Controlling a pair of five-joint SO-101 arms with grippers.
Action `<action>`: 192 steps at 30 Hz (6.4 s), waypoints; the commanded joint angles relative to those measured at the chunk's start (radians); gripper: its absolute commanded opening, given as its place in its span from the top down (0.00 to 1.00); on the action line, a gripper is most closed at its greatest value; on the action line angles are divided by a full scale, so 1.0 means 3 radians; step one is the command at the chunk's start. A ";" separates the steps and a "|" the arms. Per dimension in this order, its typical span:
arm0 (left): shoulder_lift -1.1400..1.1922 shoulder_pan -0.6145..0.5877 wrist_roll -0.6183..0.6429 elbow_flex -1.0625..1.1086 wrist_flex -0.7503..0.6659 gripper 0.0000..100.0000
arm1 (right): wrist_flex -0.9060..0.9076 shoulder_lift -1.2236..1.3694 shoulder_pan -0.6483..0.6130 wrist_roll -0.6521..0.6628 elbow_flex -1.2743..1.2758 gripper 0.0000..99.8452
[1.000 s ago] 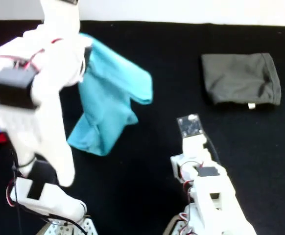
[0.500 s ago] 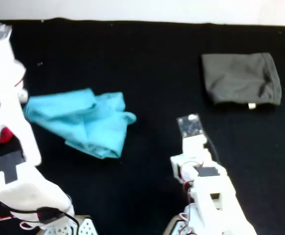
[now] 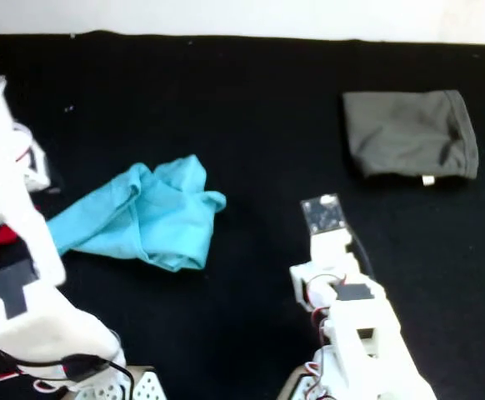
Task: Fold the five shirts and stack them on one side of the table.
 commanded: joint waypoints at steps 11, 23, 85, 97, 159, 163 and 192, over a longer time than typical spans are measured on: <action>0.0166 0.1813 -0.0020 0.0662 -0.0537 0.80 | -0.0079 0.0003 -0.0008 0.0020 0.0003 0.74; 0.1297 0.0642 -0.0020 -0.0534 -0.0997 0.80 | -0.0084 0.0003 -0.0008 0.0020 0.0003 0.74; 0.1736 0.0852 -0.0010 -0.0580 -0.1064 0.97 | -0.0084 0.0003 -0.0008 0.0020 0.0003 0.74; 0.1726 0.0826 -0.0005 -0.1880 0.0245 0.99 | -0.0084 0.0003 -0.0008 0.0020 0.0003 0.74; 0.0003 -0.1348 -0.0026 -0.1327 0.0194 0.99 | 0.2493 0.5357 -0.2458 -0.0256 -0.7122 1.00; 0.0008 -0.1332 -0.0026 -0.1322 0.0215 0.99 | 0.2887 0.5414 -0.2248 -0.0261 -0.7541 1.00; -0.1839 0.0739 0.0281 -0.1322 0.0373 0.99 | 0.4130 0.3956 -0.0079 0.1151 -1.0165 0.99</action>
